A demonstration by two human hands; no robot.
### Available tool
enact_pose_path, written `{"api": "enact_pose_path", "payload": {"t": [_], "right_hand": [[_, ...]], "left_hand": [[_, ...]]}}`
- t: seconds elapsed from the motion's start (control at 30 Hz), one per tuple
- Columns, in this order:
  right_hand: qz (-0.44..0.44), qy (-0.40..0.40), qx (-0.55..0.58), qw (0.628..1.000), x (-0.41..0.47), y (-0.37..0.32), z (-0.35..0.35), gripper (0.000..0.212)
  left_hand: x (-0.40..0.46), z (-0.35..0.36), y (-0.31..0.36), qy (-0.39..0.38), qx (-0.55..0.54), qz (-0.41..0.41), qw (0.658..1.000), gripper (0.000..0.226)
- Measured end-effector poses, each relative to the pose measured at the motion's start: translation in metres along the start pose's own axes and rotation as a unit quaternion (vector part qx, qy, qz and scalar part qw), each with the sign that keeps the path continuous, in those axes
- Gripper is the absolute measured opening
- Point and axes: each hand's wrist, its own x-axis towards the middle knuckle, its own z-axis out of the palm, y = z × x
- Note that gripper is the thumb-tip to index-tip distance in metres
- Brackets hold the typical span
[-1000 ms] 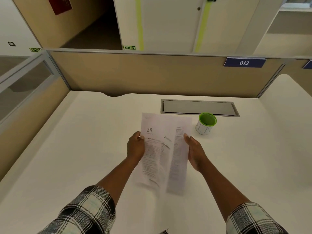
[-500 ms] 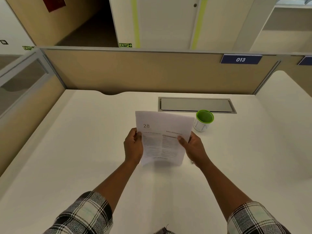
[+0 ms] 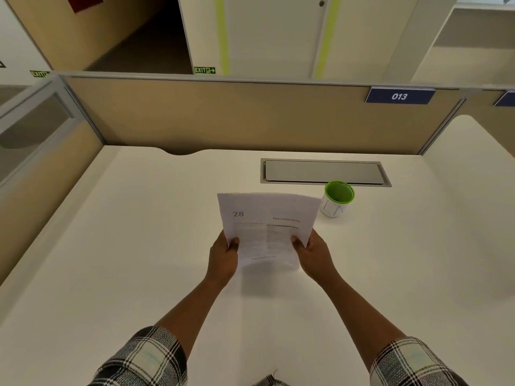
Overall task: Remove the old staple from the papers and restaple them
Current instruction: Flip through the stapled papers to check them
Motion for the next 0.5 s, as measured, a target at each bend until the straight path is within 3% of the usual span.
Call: {"api": "enact_pose_path", "payload": {"t": [0.17, 0.37, 0.5], "right_hand": [[0.059, 0.008, -0.014, 0.998, 0.016, -0.001, -0.002, 0.017], [0.163, -0.008, -0.069, 0.984, 0.037, 0.006, 0.015, 0.025], [0.193, -0.006, -0.087, 0.977, 0.058, 0.009, 0.03, 0.017]], "left_hand": [[0.014, -0.007, -0.002, 0.023, 0.026, -0.044, 0.998, 0.006], [0.037, -0.01, -0.006, 0.02, 0.044, -0.131, 0.99, 0.01], [0.058, -0.017, -0.007, 0.011, 0.068, -0.162, 0.984, 0.01]]}}
